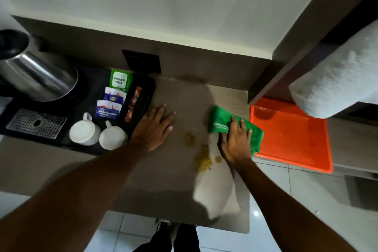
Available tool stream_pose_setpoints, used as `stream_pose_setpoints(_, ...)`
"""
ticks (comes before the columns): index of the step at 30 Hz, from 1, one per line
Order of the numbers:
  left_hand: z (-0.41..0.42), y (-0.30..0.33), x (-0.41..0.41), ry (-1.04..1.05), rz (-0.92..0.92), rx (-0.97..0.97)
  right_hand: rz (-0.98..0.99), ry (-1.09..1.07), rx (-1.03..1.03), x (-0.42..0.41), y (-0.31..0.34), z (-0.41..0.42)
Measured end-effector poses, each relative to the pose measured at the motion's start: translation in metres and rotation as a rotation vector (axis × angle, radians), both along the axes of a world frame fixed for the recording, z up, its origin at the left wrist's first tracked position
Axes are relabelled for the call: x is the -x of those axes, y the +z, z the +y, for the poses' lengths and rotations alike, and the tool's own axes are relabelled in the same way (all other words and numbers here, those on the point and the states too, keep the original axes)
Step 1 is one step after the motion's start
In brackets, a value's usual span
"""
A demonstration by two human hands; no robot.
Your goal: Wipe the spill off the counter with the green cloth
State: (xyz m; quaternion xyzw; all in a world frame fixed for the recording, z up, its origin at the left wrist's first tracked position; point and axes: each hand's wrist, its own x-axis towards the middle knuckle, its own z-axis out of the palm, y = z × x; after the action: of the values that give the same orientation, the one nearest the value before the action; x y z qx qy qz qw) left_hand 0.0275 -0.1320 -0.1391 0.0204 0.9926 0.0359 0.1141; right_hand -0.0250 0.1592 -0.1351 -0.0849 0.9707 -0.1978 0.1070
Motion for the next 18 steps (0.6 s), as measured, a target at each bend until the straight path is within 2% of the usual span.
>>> stream_pose_setpoints(3,0.010,-0.017,-0.029,0.046,0.026,-0.072,-0.021,0.067,-0.097,-0.013,-0.011,0.002)
stream_pose_setpoints(6,0.018,-0.026,-0.041,0.131,0.060,-0.158,-0.033,0.046,-0.121,-0.009,-0.008,0.002)
stream_pose_setpoints(9,0.015,-0.031,-0.040,0.123,0.067,-0.161,-0.130,-0.173,-0.064,-0.004,-0.008,-0.016)
stream_pose_setpoints(14,0.014,-0.037,-0.036,0.131,0.087,-0.174,-0.233,-0.429,-0.158,0.009,-0.020,-0.066)
stream_pose_setpoints(18,0.013,-0.044,-0.038,0.125,0.116,-0.182,-0.227,-0.472,-0.185,0.042,-0.018,-0.106)
